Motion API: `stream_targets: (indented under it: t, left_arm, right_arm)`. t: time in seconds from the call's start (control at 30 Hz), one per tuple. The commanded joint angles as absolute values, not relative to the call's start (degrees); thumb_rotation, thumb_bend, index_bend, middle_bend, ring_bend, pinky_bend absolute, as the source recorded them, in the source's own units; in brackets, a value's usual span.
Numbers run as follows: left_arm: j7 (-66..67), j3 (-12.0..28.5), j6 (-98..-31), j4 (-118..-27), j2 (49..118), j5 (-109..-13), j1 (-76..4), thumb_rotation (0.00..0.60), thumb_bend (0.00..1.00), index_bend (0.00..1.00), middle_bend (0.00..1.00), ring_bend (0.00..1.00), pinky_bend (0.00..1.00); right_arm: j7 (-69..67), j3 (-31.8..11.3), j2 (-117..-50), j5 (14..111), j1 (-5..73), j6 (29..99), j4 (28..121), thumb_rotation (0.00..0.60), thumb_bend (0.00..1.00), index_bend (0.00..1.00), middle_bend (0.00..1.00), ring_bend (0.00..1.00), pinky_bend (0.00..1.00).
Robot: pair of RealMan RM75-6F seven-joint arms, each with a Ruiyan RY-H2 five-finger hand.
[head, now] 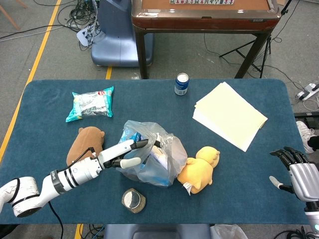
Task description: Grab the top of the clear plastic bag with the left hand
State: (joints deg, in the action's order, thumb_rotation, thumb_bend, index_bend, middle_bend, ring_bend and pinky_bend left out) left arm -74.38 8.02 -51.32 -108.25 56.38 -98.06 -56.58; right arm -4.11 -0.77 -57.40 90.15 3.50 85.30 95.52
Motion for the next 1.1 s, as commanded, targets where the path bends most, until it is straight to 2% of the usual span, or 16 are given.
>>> stream_targets:
  t: [0.03,0.23,0.47,0.67,0.77,0.9,1.0,1.1]
  left_arm:
    - [-74.92,7.84,-49.61,-108.76,57.14,-97.35,-58.02,0.119,0.12,0.18,0.14,0.07,0.02]
    - [-75.22,7.84,-47.20,-109.49,58.08,-95.67,-60.18,0.120,0.12,0.18,0.14,0.08,0.02]
    - [-83.05,8.22,-46.33,-110.43,57.28,-94.87,-61.96,0.122,0.12,0.18,0.14,0.09,0.02]
    - [-90.48,9.35,-44.50,-109.59,59.55,-92.84,-64.64,0.163,0.12,0.18,0.14,0.10,0.02]
    - [-93.70,10.58,-43.23,-109.24,60.85,-90.61,-65.99,0.200,0.12,0.18,0.15,0.10,0.02]
    - [-97.60,11.85,-40.58,-108.80,61.79,-87.89,-67.61,0.270,0.12,0.18,0.15,0.10,0.09]
    - [-100.69,13.10,-39.54,-108.52,62.65,-85.64,-68.12,0.338,0.12,0.18,0.16,0.11,0.12]
    - [-104.23,14.23,-38.39,-108.26,63.53,-83.79,-68.40,0.445,0.12,0.18,0.16,0.12,0.18]
  right_arm:
    - [-4.19,-0.77,-57.39,90.30,3.40,85.51,95.53,0.600,0.18,0.27,0.27,0.14,0.21]
    - [-4.57,-0.70,-57.30,90.37,3.04,85.94,95.38,0.600,0.18,0.27,0.27,0.14,0.21]
    - [-4.97,-0.76,-57.25,90.39,2.73,86.41,95.14,0.600,0.18,0.27,0.27,0.14,0.21]
    - [-5.10,-0.82,-57.36,90.51,2.68,86.53,95.06,0.600,0.18,0.27,0.27,0.14,0.21]
    - [-5.19,-0.77,-57.31,90.36,2.47,86.65,94.98,0.600,0.18,0.27,0.27,0.14,0.21]
    - [-5.43,-0.80,-57.17,90.16,2.19,86.92,94.92,0.600,0.18,0.27,0.27,0.14,0.21]
    - [-5.79,-0.88,-57.11,90.24,2.10,87.16,94.80,0.600,0.18,0.27,0.27,0.14,0.21]
    - [-5.98,-0.93,-57.14,90.14,2.06,87.14,94.62,0.600,0.18,0.27,0.27,0.14,0.21]
